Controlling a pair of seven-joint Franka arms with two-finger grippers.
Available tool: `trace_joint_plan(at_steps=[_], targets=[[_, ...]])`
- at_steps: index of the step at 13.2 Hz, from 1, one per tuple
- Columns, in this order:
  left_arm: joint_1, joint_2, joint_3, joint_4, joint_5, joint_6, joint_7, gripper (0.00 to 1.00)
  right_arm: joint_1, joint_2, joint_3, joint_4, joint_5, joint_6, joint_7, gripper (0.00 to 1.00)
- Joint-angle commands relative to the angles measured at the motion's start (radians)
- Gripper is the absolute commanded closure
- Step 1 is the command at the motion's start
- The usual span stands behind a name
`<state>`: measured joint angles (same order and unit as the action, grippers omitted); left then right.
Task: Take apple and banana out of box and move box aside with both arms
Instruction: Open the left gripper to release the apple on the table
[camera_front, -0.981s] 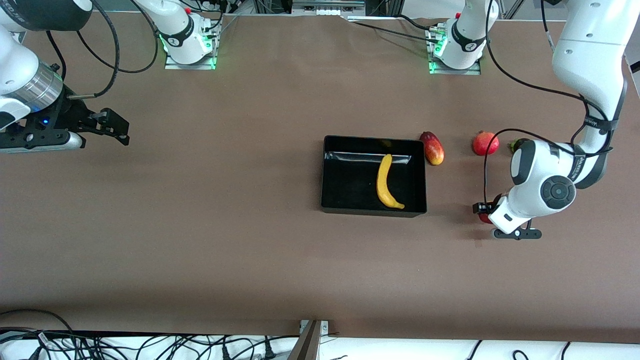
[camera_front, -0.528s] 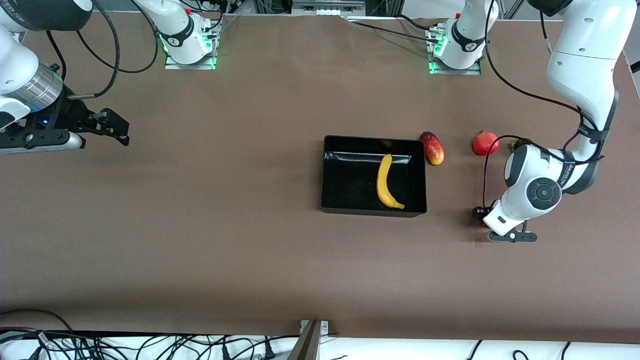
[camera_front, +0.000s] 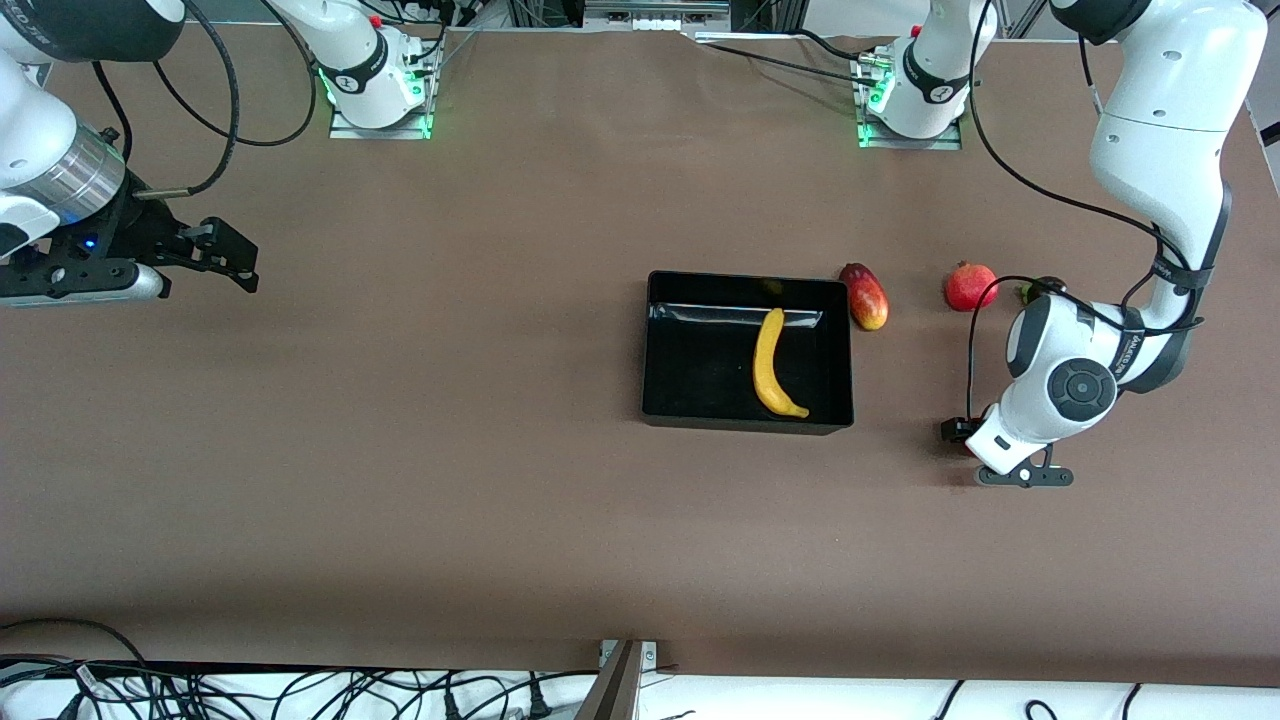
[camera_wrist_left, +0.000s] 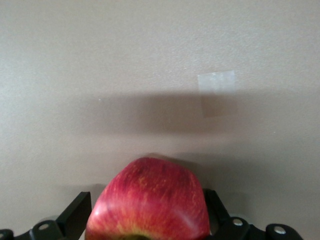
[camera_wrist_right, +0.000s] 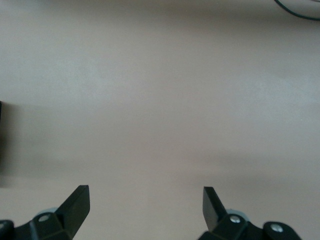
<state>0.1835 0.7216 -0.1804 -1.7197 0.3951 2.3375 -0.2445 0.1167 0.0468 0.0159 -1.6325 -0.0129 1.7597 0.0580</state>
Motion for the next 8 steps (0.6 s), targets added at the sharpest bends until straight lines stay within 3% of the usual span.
trace_joint_plan(at_steps=[1,3,6,8], targets=[[-0.001,-0.027,-0.004,0.037,-0.001,-0.111,-0.013,0.00,-0.006,0.007,0.001,0.016,0.004,0.001,0.000,0.00],[-0.018,-0.089,-0.010,0.049,-0.109,-0.196,-0.012,0.00,-0.005,0.005,0.001,0.014,0.004,0.006,0.000,0.00],[-0.131,-0.198,-0.005,0.048,-0.367,-0.267,-0.074,0.00,-0.005,0.005,0.001,0.016,0.005,0.006,0.000,0.00],[-0.215,-0.234,-0.007,0.049,-0.394,-0.282,-0.262,0.00,-0.005,0.005,0.001,0.016,0.005,0.006,0.000,0.00]])
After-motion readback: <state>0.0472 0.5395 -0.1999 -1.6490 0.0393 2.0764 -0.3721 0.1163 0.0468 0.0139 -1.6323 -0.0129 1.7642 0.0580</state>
